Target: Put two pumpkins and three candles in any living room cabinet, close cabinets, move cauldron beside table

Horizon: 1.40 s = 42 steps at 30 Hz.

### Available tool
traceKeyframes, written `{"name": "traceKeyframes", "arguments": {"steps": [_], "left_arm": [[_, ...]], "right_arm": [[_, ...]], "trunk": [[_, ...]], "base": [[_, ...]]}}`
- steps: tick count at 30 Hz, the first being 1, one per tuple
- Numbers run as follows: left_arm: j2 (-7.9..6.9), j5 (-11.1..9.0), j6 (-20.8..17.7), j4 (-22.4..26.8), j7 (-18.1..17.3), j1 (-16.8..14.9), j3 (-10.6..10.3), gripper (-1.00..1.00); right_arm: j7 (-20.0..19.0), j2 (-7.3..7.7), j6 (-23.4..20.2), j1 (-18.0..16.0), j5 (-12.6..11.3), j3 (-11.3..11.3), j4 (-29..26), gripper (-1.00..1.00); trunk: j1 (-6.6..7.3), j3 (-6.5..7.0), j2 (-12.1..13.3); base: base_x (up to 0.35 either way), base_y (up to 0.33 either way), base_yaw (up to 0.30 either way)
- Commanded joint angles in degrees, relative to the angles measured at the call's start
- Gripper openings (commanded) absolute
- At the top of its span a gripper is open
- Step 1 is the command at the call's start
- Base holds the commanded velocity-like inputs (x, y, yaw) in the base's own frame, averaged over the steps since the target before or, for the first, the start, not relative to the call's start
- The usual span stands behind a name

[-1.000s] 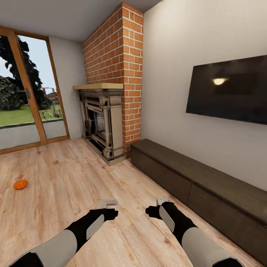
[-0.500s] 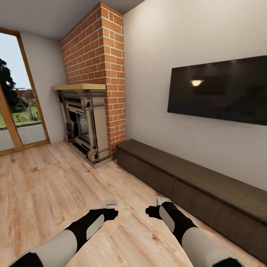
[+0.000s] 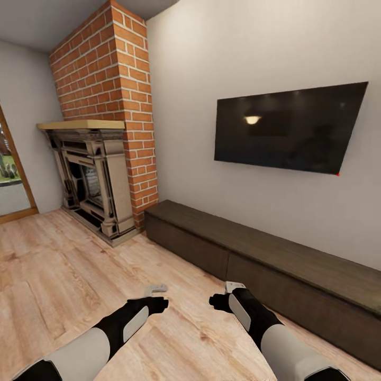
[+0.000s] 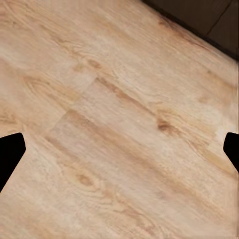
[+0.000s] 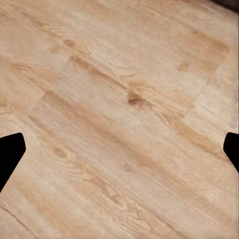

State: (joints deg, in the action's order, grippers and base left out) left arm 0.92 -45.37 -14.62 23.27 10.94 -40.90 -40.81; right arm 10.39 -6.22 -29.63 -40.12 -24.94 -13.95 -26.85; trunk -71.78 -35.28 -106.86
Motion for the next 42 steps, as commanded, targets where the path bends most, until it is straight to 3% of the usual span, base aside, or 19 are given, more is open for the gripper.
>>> {"name": "traceKeyframes", "arguments": {"steps": [1,7,42], "left_arm": [[-0.06,-0.6,0.4,0.1,0.5,-0.1,-0.5,1.00],[-0.11,-0.6,2.6,0.1,0.5,-0.1,-0.5,1.00],[-0.06,-0.6,6.1,-0.5,0.4,-0.1,-2.1,1.00]], "right_arm": [[0.5,0.23,-0.2,0.0,-0.6,-0.4,-0.1,1.00],[0.5,0.54,-0.1,0.0,-0.6,-0.4,-0.1,1.00],[0.5,0.59,0.2,0.0,-0.5,-0.4,0.0,1.00]], "trunk": [[0.01,-0.04,0.0],[0.01,0.09,0.0],[0.01,0.87,0.0]], "base": [[0.000,0.000,-0.280],[0.000,0.000,-0.280],[0.000,0.000,-0.280]]}}
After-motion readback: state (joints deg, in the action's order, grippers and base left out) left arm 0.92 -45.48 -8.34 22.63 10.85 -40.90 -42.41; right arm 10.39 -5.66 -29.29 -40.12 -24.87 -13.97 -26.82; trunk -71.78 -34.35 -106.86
